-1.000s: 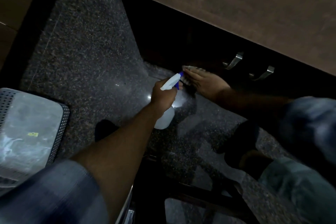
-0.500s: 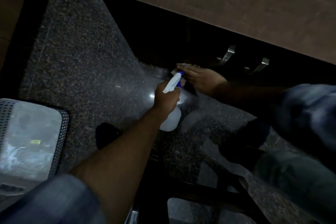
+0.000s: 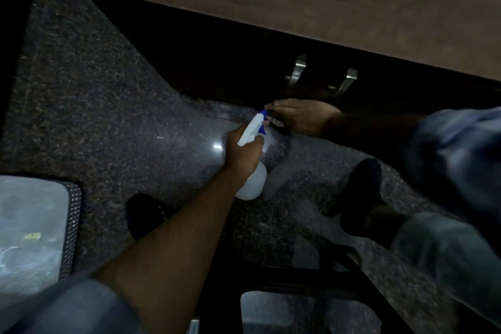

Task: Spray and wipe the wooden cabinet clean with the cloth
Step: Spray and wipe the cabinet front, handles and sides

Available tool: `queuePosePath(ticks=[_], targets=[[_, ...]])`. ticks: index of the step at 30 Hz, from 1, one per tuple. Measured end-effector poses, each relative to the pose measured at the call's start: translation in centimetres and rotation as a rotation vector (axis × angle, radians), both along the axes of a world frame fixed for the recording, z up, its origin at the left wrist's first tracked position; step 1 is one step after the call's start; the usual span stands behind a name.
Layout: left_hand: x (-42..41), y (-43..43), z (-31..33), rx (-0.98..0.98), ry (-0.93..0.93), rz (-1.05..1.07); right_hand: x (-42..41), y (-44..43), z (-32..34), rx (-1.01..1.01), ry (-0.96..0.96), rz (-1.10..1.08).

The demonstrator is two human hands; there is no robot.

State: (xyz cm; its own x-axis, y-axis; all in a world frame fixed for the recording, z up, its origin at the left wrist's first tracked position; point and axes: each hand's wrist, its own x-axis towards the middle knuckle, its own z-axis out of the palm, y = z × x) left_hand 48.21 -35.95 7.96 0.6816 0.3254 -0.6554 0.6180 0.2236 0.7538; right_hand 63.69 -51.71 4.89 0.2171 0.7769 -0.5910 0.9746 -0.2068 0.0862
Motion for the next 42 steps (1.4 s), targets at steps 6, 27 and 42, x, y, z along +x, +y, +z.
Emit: queuePosePath(ticks=[6,27,42], targets=[[0.0,-0.5,1.9,0.016,0.025,-0.066,-0.1,-10.3,2.5,-0.062,-0.013,-0.195],[0.1,0.0,3.3,0.143,-0.017,-0.028,-6.7,9.6,1.7,1.701,1.292,-2.773],[1.3,-4.7,6.6,0.13,-0.013,-0.113,-1.6,-8.2,13.8,2.705,1.163,-2.347]])
